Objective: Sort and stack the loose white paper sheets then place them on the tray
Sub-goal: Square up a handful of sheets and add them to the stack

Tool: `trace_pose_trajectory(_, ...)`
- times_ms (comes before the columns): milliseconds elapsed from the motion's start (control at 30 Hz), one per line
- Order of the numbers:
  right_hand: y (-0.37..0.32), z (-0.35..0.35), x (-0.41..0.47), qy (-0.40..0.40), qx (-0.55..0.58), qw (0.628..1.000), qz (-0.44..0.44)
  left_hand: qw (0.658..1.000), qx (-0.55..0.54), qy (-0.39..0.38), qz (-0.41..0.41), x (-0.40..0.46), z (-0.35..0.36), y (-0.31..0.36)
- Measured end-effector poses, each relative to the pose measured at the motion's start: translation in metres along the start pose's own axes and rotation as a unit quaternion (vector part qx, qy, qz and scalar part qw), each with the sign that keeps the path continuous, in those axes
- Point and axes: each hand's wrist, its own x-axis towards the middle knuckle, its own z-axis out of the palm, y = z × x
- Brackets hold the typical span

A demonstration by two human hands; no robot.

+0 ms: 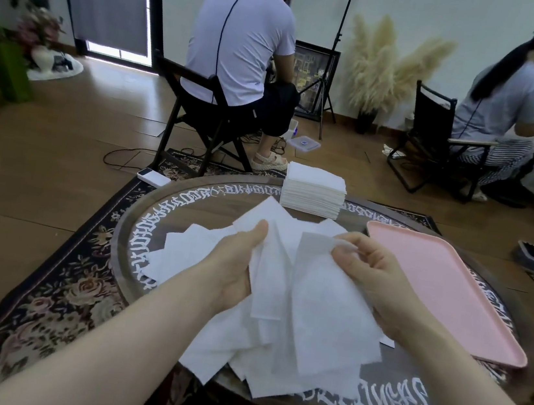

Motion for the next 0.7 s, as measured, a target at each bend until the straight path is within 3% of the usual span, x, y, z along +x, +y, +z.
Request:
trace_pose_trajectory(167,0.006,0.001,0.002,0.019,-0.056,0.998,0.021,0.999,0.002,-0.007,0.032,0.0,0.003,-0.004)
trace_pose_trajectory(267,0.011,0.004,0.003,0.059,-0.025,0.997,0.032,0.994,0.016,0.073,0.081,0.003,0.004,-0.009)
trace_pose_trajectory(333,0.014,0.006,0.002,0.088,0.052,0.991,0.085,0.985,-0.012,0.13,0.112,0.008,0.003,-0.009)
trace_pose_trajectory(400,0.016,0.008,-0.002,0.066,0.079,0.984,0.143,0.974,-0.057,0.166,0.14,0.012,0.001,-0.006)
trace_pose_trajectory(500,0.019,0.013,-0.009,-0.006,0.015,0.98,0.198,0.965,-0.095,0.183,0.16,0.016,-0.002,-0.004)
trace_pose_trajectory(700,0.018,0.008,-0.013,0.065,-0.024,0.98,0.186,0.951,-0.12,0.203,0.198,0.016,-0.008,0.007)
